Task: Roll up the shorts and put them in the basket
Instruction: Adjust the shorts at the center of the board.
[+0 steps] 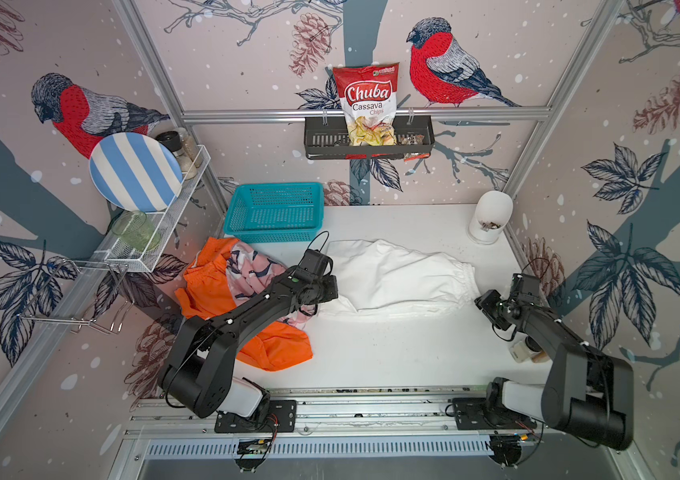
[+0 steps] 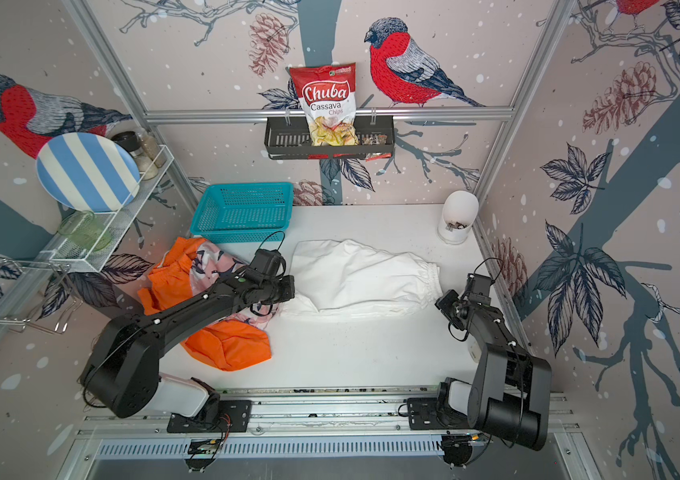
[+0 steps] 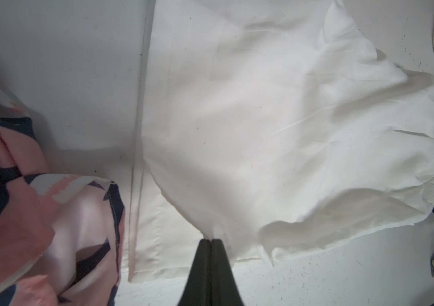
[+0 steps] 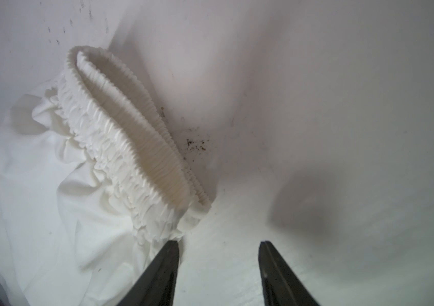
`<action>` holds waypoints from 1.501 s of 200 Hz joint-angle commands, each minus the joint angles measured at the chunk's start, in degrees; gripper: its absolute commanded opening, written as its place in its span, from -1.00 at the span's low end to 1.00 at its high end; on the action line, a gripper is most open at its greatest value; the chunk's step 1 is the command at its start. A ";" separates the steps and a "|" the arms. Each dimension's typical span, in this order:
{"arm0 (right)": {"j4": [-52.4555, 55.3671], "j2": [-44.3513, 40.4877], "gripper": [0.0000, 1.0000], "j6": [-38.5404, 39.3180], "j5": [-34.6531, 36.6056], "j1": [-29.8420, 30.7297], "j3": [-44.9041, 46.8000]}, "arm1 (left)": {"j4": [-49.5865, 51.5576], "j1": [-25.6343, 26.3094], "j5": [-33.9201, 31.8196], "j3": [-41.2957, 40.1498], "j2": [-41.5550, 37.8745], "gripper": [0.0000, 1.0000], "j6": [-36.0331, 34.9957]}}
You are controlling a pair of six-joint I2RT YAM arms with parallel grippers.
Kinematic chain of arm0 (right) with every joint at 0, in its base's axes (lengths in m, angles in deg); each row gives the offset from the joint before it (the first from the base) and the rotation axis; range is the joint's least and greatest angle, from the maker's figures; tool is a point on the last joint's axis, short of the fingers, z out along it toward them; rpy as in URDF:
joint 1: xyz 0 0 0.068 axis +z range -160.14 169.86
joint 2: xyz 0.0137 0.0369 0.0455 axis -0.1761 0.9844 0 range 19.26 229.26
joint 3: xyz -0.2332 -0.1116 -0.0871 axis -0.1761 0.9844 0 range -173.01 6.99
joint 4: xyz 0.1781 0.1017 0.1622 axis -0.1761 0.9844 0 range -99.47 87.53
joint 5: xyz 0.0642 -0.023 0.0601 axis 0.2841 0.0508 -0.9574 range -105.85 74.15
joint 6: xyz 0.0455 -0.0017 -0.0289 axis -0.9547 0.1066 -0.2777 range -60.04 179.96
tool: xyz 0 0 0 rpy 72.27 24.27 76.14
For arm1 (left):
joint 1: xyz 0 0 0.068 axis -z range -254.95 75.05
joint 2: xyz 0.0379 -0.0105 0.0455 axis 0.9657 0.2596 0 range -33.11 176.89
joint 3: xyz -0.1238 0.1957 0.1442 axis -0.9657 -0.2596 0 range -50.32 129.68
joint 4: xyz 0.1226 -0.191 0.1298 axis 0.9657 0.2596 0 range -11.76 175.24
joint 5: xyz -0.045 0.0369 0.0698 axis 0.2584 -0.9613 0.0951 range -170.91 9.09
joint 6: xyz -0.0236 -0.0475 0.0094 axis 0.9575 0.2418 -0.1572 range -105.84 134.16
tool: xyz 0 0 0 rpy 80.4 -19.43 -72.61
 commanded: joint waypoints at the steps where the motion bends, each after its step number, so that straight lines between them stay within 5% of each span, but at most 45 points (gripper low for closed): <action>1: -8.58 1.24 0.08 -1.55 -6.97 -0.31 0.44 | 0.53 -0.09 -0.27 -0.09 0.26 -1.00 -1.20; 62: -14.85 6.47 -0.05 -3.57 -8.78 -0.26 -1.23 | 0.75 -0.20 -0.60 0.41 -0.45 -1.00 -1.38; 98: -12.14 5.87 -1.00 -3.35 -8.28 0.04 -4.97 | 1.87 -2.08 -0.86 4.03 -0.59 -1.00 -2.81; 149: -6.63 0.50 -1.00 -3.79 -8.62 0.53 -11.53 | 9.15 -6.57 -1.82 19.75 2.13 -1.00 -7.99; 209: -14.49 5.16 -1.00 -2.89 -9.90 -2.13 2.55 | -2.44 -6.76 3.18 -5.86 0.18 -1.00 -2.64; 257: -13.77 4.12 -1.00 -2.60 -8.95 -2.20 3.38 | -4.13 -6.75 3.85 -11.38 -1.51 -1.00 -2.14; 276: -10.21 1.27 -0.20 -2.59 -7.13 -1.95 1.85 | -1.97 -6.76 3.42 -9.80 -2.97 -0.90 -2.58; 300: -2.63 -5.64 0.00 -1.87 -0.82 0.48 -2.40 | 2.94 -6.59 0.16 -5.56 -6.51 -0.47 -3.36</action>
